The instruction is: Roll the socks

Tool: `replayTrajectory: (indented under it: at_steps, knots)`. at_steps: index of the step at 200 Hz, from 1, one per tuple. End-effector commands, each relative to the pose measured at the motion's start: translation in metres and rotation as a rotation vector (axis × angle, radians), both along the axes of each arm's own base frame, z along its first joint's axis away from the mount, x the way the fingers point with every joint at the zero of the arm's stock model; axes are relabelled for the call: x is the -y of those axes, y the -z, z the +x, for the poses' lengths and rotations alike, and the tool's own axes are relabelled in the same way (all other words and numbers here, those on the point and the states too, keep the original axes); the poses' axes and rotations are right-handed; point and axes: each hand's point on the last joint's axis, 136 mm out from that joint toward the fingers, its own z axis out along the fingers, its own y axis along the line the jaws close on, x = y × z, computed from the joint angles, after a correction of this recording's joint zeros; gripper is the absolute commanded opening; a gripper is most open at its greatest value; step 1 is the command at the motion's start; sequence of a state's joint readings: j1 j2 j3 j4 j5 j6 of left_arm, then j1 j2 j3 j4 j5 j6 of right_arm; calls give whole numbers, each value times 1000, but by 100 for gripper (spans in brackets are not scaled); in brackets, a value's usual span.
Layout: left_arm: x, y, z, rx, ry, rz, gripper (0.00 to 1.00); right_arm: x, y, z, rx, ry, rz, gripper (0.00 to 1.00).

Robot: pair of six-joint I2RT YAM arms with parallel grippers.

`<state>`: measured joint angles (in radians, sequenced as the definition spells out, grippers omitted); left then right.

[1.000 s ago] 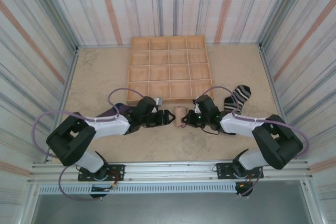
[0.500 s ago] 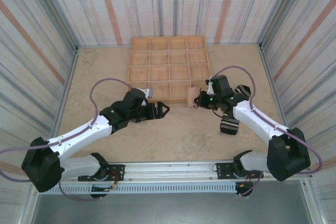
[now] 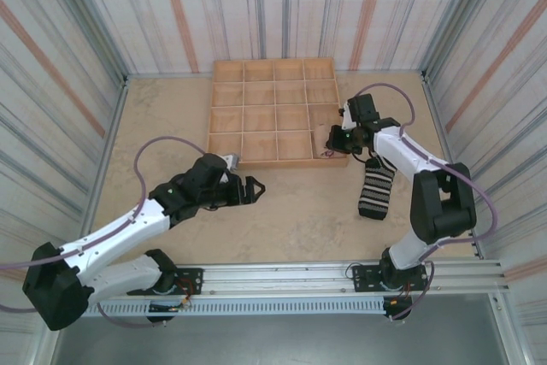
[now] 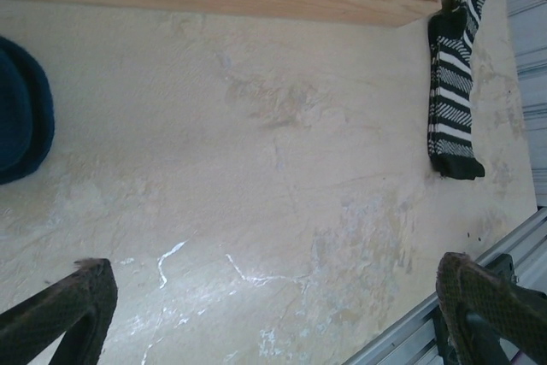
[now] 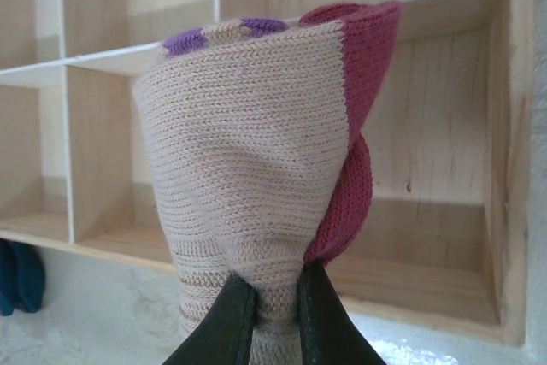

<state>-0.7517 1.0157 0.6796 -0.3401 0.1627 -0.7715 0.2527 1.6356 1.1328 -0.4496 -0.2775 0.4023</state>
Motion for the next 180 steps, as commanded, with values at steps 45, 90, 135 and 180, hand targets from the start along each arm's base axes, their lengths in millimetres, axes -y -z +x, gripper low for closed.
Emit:
replayTrajectory:
  at_steps: [45, 90, 135, 180]
  knots:
    - [-11, 14, -9, -38, -37, -1, 99, -15, 40, 9, -120, -88, 39, 0]
    - [-12, 13, -9, -32, -45, -13, 99, -12, 65, 8, -192, -82, 46, 0]
    - [-12, 12, -9, -32, -48, -17, 99, -9, 71, 6, -220, -90, 25, 0]
    - [-7, 14, -8, -48, -34, -22, 99, -1, 49, 12, -150, -77, -17, 44]
